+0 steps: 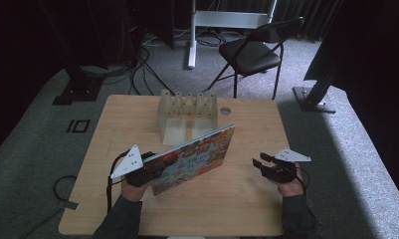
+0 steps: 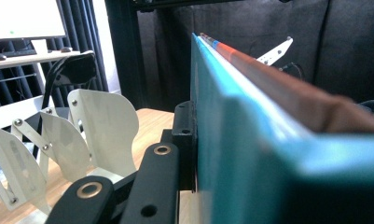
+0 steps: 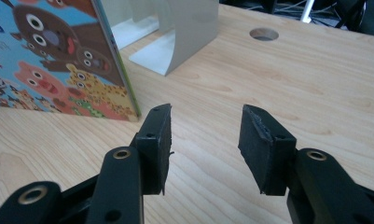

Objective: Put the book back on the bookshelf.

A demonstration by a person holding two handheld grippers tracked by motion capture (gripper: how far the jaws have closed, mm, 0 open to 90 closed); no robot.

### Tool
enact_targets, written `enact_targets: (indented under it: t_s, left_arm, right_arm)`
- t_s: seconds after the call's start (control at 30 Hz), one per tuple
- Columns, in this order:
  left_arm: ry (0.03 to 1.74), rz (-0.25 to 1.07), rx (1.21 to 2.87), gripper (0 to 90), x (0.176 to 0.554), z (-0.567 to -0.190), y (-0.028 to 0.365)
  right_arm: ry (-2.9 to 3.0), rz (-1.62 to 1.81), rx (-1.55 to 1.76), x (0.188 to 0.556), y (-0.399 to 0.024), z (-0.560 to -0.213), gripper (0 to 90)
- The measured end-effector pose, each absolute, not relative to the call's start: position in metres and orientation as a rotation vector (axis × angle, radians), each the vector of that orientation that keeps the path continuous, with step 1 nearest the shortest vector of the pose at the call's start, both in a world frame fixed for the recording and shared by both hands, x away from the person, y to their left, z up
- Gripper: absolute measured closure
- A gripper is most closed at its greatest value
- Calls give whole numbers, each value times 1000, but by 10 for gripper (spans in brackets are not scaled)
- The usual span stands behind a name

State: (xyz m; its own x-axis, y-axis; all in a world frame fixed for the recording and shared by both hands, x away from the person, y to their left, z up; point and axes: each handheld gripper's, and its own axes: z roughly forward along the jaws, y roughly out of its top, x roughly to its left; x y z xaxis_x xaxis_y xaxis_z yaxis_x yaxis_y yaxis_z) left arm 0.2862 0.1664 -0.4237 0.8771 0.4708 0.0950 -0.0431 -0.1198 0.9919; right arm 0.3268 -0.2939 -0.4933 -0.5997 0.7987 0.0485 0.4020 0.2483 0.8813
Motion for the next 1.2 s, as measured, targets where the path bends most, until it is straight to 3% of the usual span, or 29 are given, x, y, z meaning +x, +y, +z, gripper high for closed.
enact_targets:
  t_s: [1.2]
  left_arm:
    - [392, 487, 1620, 807, 278, -424, 159]
  right_arm:
    - [2128, 1049, 1210, 332, -300, -533, 459]
